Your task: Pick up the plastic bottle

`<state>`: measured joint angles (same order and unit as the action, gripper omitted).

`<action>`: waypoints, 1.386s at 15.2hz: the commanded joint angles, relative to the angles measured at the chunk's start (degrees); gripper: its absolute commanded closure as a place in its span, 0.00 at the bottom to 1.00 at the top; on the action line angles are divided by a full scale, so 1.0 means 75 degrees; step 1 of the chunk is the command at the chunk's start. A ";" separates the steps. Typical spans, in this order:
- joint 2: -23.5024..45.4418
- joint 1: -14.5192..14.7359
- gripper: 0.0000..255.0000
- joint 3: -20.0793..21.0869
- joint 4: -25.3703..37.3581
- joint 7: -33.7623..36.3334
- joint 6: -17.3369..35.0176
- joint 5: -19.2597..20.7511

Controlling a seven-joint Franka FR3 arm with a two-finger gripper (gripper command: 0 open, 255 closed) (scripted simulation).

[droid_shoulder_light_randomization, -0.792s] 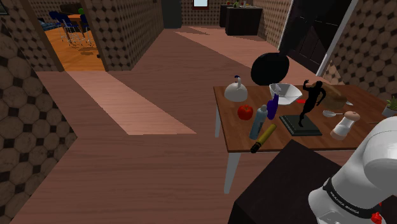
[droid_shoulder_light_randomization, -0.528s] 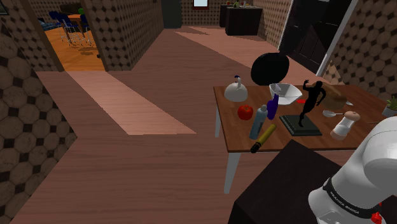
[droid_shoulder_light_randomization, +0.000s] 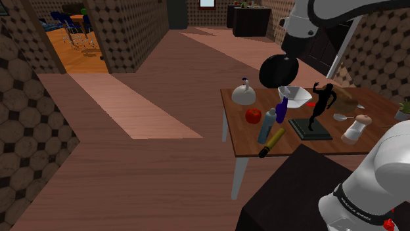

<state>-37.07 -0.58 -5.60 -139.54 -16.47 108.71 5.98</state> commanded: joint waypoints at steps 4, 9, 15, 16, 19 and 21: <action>0.0877 -0.0108 0.00 -0.0228 -0.0361 -0.0417 0.0886 0.0438; 0.2034 -0.0253 0.00 -0.0463 -0.0482 -0.0775 0.1840 0.0897; 0.3631 -0.0457 0.00 -0.0715 -0.0334 -0.1093 0.2937 0.1474; 0.3913 -0.0493 0.00 -0.0754 -0.0278 -0.1133 0.3108 0.1572; 0.4780 -0.0607 0.00 -0.0862 -0.0055 -0.1233 0.3592 0.1873; 0.4961 -0.0623 0.00 -0.0880 -0.0049 -0.1215 0.3749 0.1921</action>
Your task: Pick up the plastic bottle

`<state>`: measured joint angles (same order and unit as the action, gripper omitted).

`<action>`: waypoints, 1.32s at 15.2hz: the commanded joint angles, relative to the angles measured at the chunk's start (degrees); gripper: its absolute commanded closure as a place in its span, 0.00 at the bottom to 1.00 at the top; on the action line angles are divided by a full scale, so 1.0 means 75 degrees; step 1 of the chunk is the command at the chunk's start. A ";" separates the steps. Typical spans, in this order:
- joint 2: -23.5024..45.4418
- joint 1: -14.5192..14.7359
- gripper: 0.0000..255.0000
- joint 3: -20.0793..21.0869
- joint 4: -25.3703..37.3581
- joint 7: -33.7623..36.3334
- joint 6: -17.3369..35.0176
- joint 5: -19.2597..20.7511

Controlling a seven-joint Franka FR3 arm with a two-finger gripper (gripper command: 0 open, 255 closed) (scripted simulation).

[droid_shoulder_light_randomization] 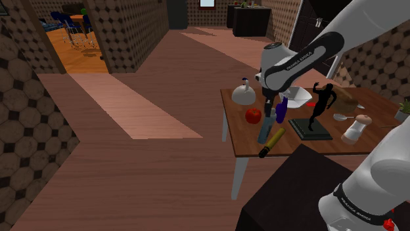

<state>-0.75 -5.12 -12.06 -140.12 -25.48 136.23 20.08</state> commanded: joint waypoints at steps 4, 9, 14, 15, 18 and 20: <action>0.0472 -0.0035 0.00 -0.0035 -0.0050 0.0097 0.0503 0.0103; 0.0720 -0.0048 1.00 -0.0047 -0.0084 0.0171 0.0781 0.0147; 0.0710 -0.0046 1.00 -0.0046 -0.0086 0.0172 0.0772 0.0146; 0.0709 -0.0046 1.00 -0.0046 -0.0087 0.0172 0.0772 0.0146; 0.0712 -0.0047 1.00 -0.0045 -0.0084 0.0172 0.0774 0.0146; 0.0525 -0.0039 1.00 -0.0037 -0.0059 0.0113 0.0564 0.0113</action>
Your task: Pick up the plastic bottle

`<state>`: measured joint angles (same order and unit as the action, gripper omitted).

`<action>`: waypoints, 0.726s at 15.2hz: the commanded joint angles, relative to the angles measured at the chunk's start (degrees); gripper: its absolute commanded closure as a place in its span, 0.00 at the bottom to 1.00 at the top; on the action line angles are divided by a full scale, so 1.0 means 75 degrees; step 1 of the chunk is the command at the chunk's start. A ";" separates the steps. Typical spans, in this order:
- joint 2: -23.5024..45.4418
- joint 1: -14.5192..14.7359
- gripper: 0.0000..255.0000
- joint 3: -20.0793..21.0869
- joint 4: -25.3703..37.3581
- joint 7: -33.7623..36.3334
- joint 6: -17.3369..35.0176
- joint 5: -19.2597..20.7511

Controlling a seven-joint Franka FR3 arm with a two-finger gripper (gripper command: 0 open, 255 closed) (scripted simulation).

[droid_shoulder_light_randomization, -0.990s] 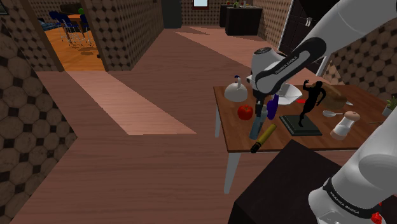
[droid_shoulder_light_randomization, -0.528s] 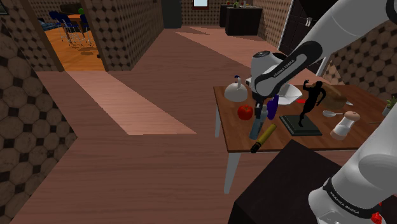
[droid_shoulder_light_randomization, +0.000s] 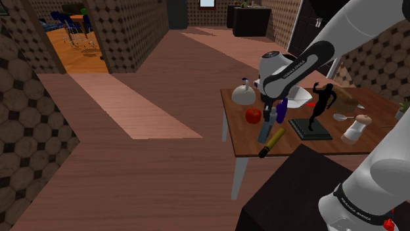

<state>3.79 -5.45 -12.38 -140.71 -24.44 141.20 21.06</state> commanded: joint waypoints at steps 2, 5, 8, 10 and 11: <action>-0.0262 0.0013 1.00 0.0014 0.0054 -0.0083 -0.0310 -0.0050; -0.0523 0.0027 1.00 0.0027 0.0117 -0.0166 -0.0629 -0.0096; -0.0768 0.0041 1.00 0.0041 0.0196 -0.0245 -0.0948 -0.0140; -0.0924 0.0050 1.00 0.0051 0.0258 -0.0297 -0.1162 -0.0169; -0.0999 0.0055 1.00 0.0056 0.0291 -0.0322 -0.1269 -0.0183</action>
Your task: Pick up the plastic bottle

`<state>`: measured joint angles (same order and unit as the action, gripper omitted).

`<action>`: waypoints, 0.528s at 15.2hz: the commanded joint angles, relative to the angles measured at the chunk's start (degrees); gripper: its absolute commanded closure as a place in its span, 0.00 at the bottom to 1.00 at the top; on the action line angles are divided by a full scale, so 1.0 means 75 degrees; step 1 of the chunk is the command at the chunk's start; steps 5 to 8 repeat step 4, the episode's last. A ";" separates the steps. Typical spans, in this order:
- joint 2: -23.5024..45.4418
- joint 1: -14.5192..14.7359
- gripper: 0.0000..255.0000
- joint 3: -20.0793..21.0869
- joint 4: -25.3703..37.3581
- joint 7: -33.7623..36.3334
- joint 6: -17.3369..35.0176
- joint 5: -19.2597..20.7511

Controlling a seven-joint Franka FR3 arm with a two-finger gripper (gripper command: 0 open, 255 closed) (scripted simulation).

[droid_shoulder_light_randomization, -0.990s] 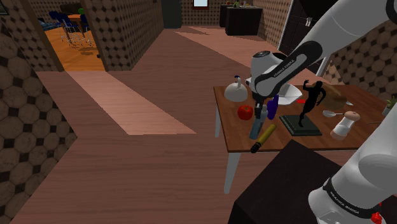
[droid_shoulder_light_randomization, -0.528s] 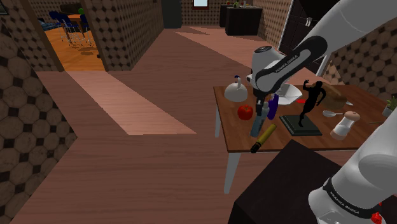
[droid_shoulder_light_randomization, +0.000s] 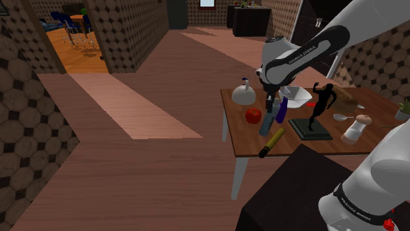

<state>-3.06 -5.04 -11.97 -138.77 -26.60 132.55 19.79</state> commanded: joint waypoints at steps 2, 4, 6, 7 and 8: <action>-0.0230 0.0011 1.00 0.0012 0.0105 -0.0083 -0.0330 -0.0040; -0.0241 0.0011 1.00 0.0013 0.0110 -0.0087 -0.0345 -0.0042; -0.0241 0.0011 1.00 0.0013 0.0110 -0.0087 -0.0345 -0.0042; -0.0241 0.0011 1.00 0.0013 0.0110 -0.0087 -0.0345 -0.0042; -0.0241 0.0011 1.00 0.0013 0.0110 -0.0087 -0.0345 -0.0042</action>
